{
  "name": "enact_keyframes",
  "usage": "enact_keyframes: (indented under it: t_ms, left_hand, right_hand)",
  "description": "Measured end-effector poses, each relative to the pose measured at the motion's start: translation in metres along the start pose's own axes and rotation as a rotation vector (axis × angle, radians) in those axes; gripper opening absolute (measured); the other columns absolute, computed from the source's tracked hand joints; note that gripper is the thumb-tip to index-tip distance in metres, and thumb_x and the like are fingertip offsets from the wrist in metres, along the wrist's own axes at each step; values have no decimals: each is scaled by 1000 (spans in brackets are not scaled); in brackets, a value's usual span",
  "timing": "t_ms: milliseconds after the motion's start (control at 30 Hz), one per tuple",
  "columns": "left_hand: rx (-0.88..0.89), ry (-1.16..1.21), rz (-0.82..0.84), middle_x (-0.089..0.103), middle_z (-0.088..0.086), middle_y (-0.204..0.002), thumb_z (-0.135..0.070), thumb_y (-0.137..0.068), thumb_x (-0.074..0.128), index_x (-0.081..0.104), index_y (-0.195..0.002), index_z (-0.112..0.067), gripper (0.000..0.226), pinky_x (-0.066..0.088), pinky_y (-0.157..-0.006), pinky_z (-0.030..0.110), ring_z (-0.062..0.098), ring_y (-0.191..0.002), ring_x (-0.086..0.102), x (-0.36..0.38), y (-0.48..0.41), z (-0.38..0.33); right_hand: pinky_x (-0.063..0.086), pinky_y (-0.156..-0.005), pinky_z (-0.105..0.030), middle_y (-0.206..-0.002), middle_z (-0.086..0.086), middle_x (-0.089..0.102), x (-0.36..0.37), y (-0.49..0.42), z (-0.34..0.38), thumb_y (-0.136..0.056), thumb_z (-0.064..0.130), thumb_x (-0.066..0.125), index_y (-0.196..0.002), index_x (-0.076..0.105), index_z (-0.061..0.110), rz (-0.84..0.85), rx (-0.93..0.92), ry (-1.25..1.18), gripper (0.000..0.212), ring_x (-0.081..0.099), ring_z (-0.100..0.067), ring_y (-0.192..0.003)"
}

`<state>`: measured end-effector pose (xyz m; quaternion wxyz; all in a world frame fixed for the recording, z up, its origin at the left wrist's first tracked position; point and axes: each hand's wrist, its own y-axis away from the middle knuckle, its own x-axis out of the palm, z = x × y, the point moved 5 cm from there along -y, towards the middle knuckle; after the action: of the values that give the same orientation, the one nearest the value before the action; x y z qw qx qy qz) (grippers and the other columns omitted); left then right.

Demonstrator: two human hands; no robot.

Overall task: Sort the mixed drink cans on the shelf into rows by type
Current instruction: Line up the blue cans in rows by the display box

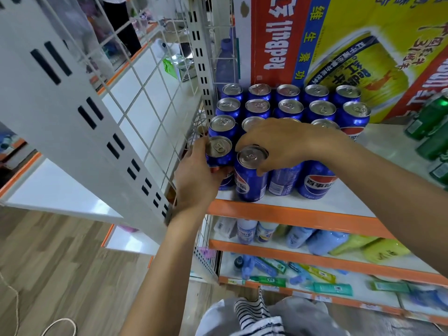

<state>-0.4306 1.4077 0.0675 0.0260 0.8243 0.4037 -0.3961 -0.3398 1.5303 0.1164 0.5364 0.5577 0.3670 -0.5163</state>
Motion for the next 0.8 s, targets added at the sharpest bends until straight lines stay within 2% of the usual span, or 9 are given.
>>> enact_keyframes:
  t_ms: [100,167,233,300,367,567,633,733,800]
  left_hand:
    - [10,1,17,66,2,-114,-22,-73,79,50,-128,-18,62,48,-78,34,25,-101,61,-2,-1,-7]
    - [7,1,28,66,1,-116,-22,-74,79,50,-128,-18,62,46,-78,31,24,-103,61,-2,-1,-7]
    - [2,16,43,66,0,-116,-22,-73,80,50,-129,-18,63,45,-79,29,23,-104,61,-2,-2,-5]
    - [-4,30,60,66,0,-116,-21,-73,80,50,-129,-17,64,44,-81,28,22,-105,61,-3,-3,-2]
    - [-7,33,69,66,0,-116,-21,-73,80,50,-128,-17,62,42,-79,25,22,-105,61,-3,-4,-2]
    - [-19,29,91,65,-1,-115,-22,-74,80,49,-128,-19,63,39,-76,23,21,-100,61,-4,-4,-1]
    - [-19,22,98,65,-1,-116,-21,-74,80,48,-130,-19,64,40,-76,24,22,-101,62,-4,-5,-1]
    - [-21,20,100,65,0,-117,-22,-73,80,48,-131,-19,66,44,-80,26,22,-105,61,-5,-4,-1]
    - [-16,8,103,65,0,-118,-23,-74,80,46,-132,-19,68,45,-82,28,22,-105,62,-5,-4,-1]
  right_hand:
    - [41,-83,-29,-128,6,53,-2,1,6,-76,19,75,-131,51,28,12,-60,-29,62,47,-15,-119]
    - [45,-84,-31,-122,6,55,0,0,7,-75,16,74,-130,51,28,2,-76,-42,61,49,-16,-115]
    - [42,-75,-27,-114,6,50,-1,0,3,-76,27,74,-132,47,28,-12,-30,-47,62,49,-15,-107]
    - [42,-73,-28,-117,5,47,0,1,-1,-76,47,72,-131,46,27,-13,39,-20,64,48,-14,-99]
    - [41,-69,-29,-118,2,49,1,2,-3,-77,52,68,-128,48,26,-26,48,13,61,50,-16,-97]
    - [21,-55,-13,-123,4,45,-2,1,1,-83,24,70,-137,42,28,-30,14,24,61,43,-13,-110]
    - [28,-62,-14,-122,3,46,-1,0,1,-82,15,68,-137,44,27,-43,-5,0,61,43,-16,-116]
    - [36,-83,-24,-123,2,47,-2,1,2,-81,9,66,-135,45,26,-46,-7,-23,60,42,-17,-118]
    - [37,-85,-25,-123,2,47,-2,1,2,-81,8,65,-135,45,26,-44,1,-35,60,42,-17,-118]
